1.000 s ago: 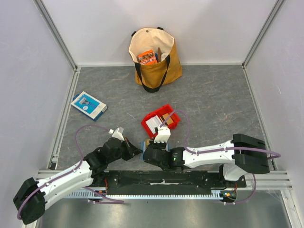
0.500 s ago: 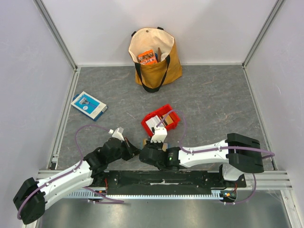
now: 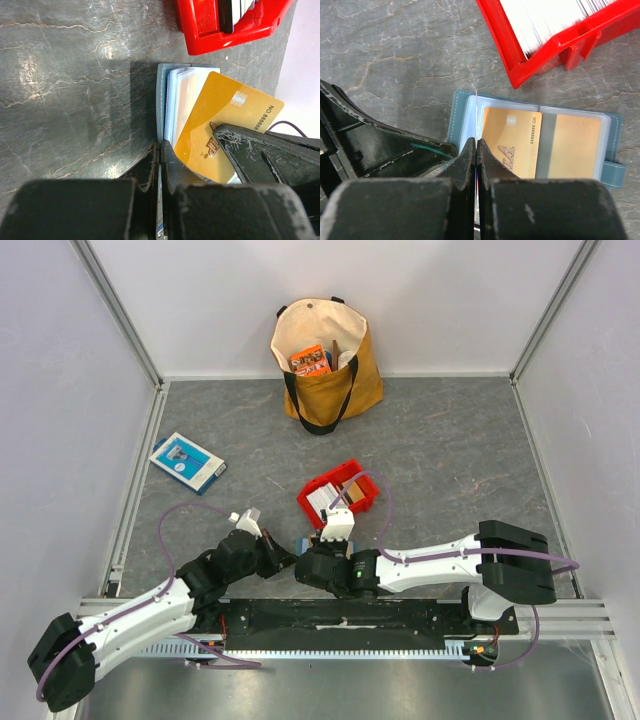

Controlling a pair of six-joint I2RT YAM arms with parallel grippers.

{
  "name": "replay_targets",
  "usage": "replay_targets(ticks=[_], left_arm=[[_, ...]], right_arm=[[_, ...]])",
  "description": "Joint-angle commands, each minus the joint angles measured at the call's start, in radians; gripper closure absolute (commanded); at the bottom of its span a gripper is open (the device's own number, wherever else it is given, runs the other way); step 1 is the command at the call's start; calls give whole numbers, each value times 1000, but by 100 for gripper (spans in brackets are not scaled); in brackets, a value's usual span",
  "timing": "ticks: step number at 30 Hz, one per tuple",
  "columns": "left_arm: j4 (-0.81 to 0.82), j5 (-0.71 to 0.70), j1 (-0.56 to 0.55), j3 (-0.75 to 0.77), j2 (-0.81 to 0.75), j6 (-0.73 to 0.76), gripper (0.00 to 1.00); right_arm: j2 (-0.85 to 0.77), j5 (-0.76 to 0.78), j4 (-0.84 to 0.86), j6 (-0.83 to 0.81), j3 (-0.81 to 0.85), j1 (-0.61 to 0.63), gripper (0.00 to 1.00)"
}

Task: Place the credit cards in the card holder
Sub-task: Turn over the card slot in the card holder.

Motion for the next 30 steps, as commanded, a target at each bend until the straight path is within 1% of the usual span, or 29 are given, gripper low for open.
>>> replay_targets(ticks=[1, 5, 9, 11, 17, 27, 30], left_arm=[[17, 5, -2, 14, -3, -7, 98], [6, 4, -2, 17, -11, -4, 98], [6, 2, -2, 17, -17, 0, 98], [5, 7, -2, 21, -17, 6, 98], [-7, 15, 0, 51, -18, 26, 98], [-9, 16, -2, 57, -17, 32, 98], [-9, 13, -2, 55, -17, 34, 98]], right_arm=[[-9, 72, -76, 6, 27, -3, 100], [17, 133, -217, 3, 99, -3, 100], [66, 146, -367, 6, 156, -4, 100], [78, 149, -412, 18, 165, -6, 100], [23, 204, -531, 41, 170, -6, 100], [-81, 204, -558, 47, 116, -6, 100], [-98, 196, -561, 73, 94, -6, 100]])
